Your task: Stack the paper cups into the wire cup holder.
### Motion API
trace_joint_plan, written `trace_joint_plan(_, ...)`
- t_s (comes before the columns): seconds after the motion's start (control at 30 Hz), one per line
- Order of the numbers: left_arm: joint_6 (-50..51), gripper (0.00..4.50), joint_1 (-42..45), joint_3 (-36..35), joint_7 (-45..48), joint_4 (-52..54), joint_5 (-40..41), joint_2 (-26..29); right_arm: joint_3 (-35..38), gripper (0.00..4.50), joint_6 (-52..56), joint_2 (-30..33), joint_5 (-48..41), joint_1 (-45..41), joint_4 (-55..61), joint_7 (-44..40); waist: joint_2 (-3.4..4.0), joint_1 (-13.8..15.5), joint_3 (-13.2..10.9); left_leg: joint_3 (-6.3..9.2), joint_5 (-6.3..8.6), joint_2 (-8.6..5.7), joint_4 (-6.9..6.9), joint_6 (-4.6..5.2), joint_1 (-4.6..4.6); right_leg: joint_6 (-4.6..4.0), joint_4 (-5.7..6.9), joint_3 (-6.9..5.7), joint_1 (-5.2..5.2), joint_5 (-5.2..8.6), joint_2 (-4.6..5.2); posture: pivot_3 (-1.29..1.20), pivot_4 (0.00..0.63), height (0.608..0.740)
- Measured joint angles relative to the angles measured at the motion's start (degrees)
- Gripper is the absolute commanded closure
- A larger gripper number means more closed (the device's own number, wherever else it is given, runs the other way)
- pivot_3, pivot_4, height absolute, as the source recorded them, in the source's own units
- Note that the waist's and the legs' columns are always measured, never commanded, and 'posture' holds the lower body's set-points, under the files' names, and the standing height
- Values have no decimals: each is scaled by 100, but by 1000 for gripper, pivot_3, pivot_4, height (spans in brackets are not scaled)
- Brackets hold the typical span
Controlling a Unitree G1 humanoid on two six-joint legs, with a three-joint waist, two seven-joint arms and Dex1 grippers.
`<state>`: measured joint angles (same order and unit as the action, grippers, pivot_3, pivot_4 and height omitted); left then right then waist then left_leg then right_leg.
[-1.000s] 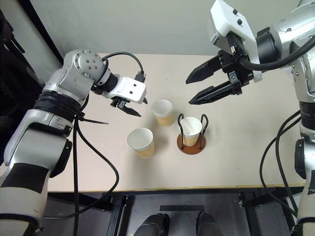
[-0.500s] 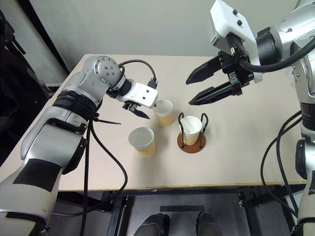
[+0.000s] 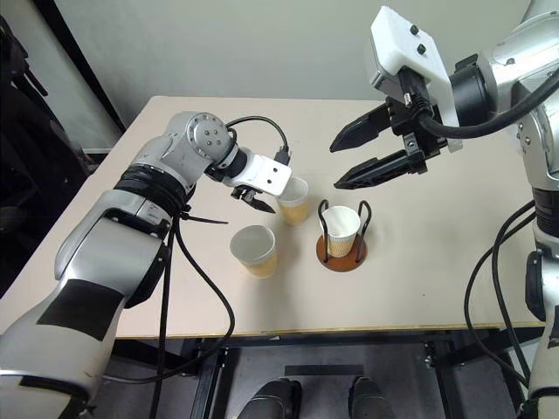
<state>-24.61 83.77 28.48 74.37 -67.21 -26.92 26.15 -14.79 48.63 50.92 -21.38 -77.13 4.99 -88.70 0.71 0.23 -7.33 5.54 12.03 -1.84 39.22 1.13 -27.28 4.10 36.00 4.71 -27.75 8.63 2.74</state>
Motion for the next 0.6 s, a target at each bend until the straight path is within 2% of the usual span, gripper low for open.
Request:
trace_joint_plan(0.07,-5,1721,-1,4,-120,-88,-44,-63,1,1878,0,0,-32,6,6,17,-1,-2,0,0,-4,-4,-2,5,-1,4,-1,-4,0,-2,10,0,150,740)
trace_joint_plan(0.13,-12,2288,-1,4,-256,-169,-103,-93,2,1842,0,2,-41,15,13,51,0,-5,0,-10,-8,-13,-4,11,1,8,-1,-7,2,-4,9,0,150,740)
trace_joint_plan(0.33,40,4411,64,-92,-251,-347,-37,-108,2,1842,-3,102,-80,105,18,109,-1,3,0,-5,-23,-37,-3,25,-5,21,0,-8,1,-10,34,0,150,740)
trace_joint_plan(0.6,374,4467,736,-739,1088,-200,705,249,2,1842,-199,189,10,264,-250,201,1,4,0,-18,-29,-53,-3,37,-18,28,-7,-28,-4,-10,26,0,150,740)
